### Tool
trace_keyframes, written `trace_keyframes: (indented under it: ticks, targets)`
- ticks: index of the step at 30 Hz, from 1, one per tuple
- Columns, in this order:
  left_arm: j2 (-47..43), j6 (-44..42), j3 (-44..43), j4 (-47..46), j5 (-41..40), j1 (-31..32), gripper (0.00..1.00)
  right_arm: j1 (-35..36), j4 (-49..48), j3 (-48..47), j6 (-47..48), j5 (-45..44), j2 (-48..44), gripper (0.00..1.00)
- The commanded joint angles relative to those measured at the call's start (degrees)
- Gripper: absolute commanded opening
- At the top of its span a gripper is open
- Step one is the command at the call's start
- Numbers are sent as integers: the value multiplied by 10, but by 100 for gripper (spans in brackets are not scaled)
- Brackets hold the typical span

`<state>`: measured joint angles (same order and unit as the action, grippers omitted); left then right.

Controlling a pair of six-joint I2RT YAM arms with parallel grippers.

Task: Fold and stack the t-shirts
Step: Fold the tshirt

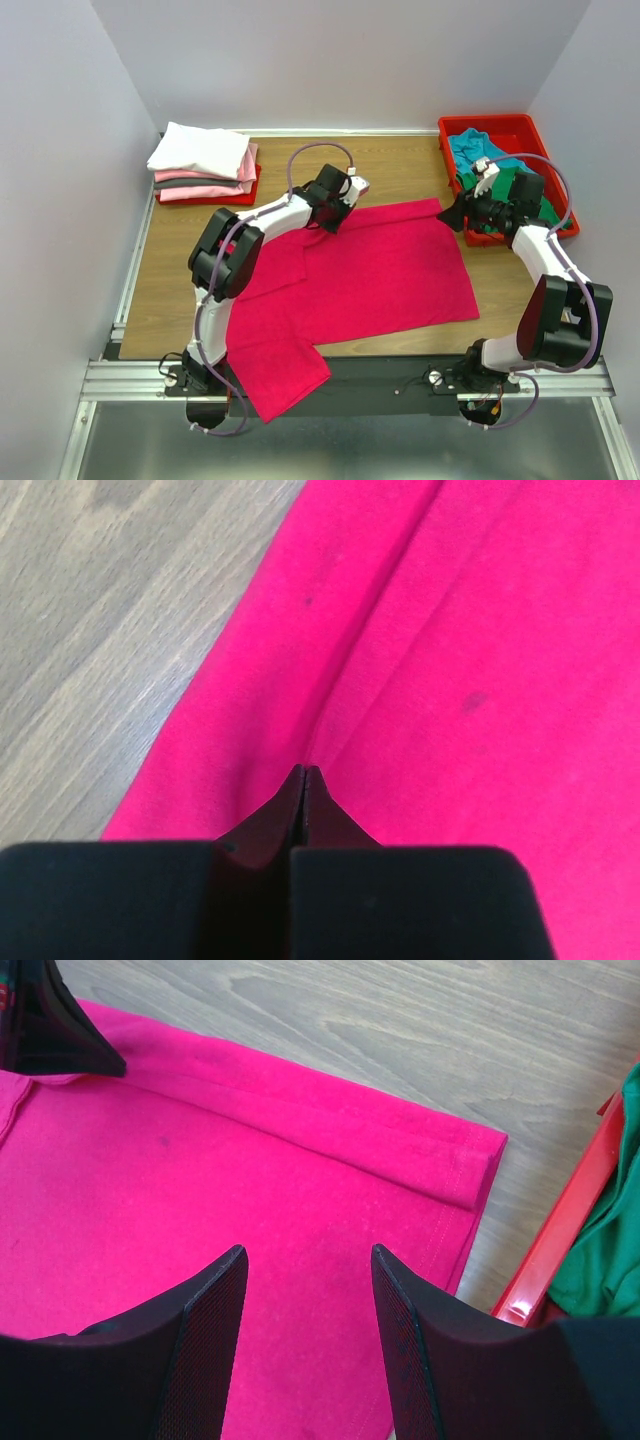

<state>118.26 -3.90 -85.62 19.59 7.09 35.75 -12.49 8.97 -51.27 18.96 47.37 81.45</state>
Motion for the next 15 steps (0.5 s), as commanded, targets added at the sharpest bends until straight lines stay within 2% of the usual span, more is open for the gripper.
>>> trace_keyframes:
  ticks: [1, 3, 5, 6, 7, 15]
  targets:
    - [-54, -16, 22, 12, 61, 5, 0, -5, 10, -15, 6, 7, 6, 60]
    - [-69, -41, 34, 32, 146, 9, 15, -5, 10, -15, 7, 6, 6, 60]
    - [-68, -44, 37, 77, 163, 13, 44, -5, 10, -16, 7, 5, 9, 60]
    - [-77, -36, 43, 79, 118, 13, 58, -5, 10, -16, 8, 5, 12, 60]
    - [-86, -27, 60, 66, 102, 13, 63, -5, 11, -16, 8, 5, 13, 60]
    - [-263, 62, 114, -41, -66, 11, 69, -5, 28, -41, 11, -9, 35, 60]
